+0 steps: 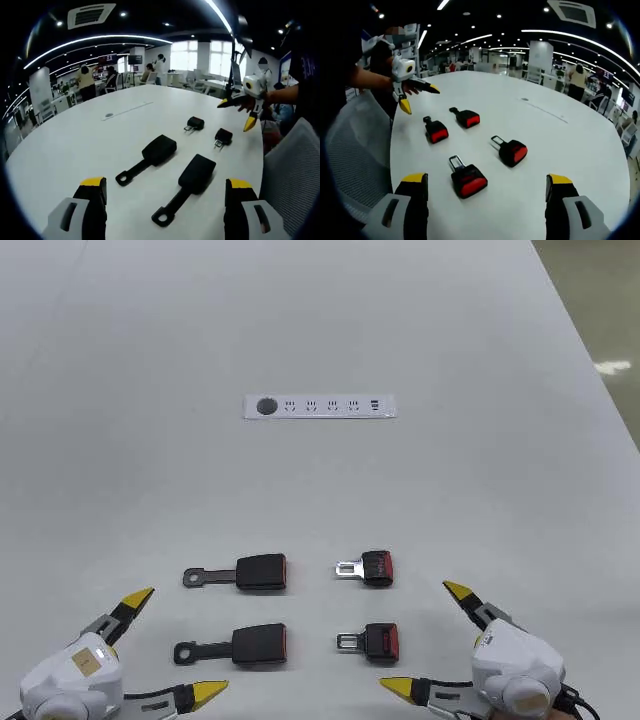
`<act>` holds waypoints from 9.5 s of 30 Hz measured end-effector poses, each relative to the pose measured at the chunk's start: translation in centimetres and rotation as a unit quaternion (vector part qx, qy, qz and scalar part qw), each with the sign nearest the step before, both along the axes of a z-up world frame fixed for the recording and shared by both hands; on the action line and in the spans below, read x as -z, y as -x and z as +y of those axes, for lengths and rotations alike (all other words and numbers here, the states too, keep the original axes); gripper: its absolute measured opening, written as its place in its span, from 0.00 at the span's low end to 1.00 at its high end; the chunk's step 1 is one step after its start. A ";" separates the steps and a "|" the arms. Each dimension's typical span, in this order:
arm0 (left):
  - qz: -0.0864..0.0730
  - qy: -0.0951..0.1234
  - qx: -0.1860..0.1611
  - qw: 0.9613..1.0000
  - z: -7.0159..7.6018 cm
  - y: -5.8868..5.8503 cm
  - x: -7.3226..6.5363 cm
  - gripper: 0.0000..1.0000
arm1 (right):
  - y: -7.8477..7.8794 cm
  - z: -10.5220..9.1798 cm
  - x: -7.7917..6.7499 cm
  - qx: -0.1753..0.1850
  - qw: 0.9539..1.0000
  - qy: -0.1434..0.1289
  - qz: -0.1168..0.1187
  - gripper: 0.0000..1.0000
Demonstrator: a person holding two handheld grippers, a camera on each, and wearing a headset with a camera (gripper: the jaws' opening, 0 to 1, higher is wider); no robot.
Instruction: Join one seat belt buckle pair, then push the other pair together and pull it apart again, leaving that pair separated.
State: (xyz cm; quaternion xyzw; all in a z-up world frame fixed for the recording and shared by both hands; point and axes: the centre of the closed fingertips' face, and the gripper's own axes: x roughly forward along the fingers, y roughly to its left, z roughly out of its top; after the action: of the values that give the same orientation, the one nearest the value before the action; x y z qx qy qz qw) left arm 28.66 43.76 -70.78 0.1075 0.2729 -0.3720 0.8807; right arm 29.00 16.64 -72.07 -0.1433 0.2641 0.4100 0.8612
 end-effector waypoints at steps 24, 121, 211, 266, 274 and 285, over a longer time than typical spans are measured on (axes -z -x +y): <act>0.000 -0.002 0.000 1.000 0.2 0.0 0.0 1.00 | -0.1 0.0 -0.2 -0.008 1.000 0.006 -0.005 1.00; 0.070 -0.109 0.217 0.967 -4.8 0.9 2.4 0.57 | 0.7 1.2 1.4 -0.237 0.963 0.129 0.006 0.64; 0.112 -0.201 0.326 0.917 -5.6 1.6 6.8 0.31 | 1.9 4.4 5.0 -0.295 0.940 0.165 0.047 0.29; 0.121 -0.205 0.332 0.913 -5.6 1.6 7.0 0.31 | 2.3 11.5 4.2 -0.318 0.936 0.145 0.040 0.29; 0.119 -0.204 0.330 0.914 -5.5 1.6 7.2 0.31 | 2.2 11.4 4.6 -0.316 0.937 0.144 0.036 0.29; 0.117 -0.203 0.329 0.915 -5.6 1.6 7.1 0.30 | 2.2 11.5 4.6 -0.307 0.941 0.134 0.041 0.28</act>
State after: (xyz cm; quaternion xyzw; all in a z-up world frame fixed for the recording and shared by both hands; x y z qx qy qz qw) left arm 27.07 38.15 -77.88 0.3233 0.3928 -0.5875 0.6293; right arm 26.76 28.11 -76.67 -0.3148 0.2943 0.6211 0.6547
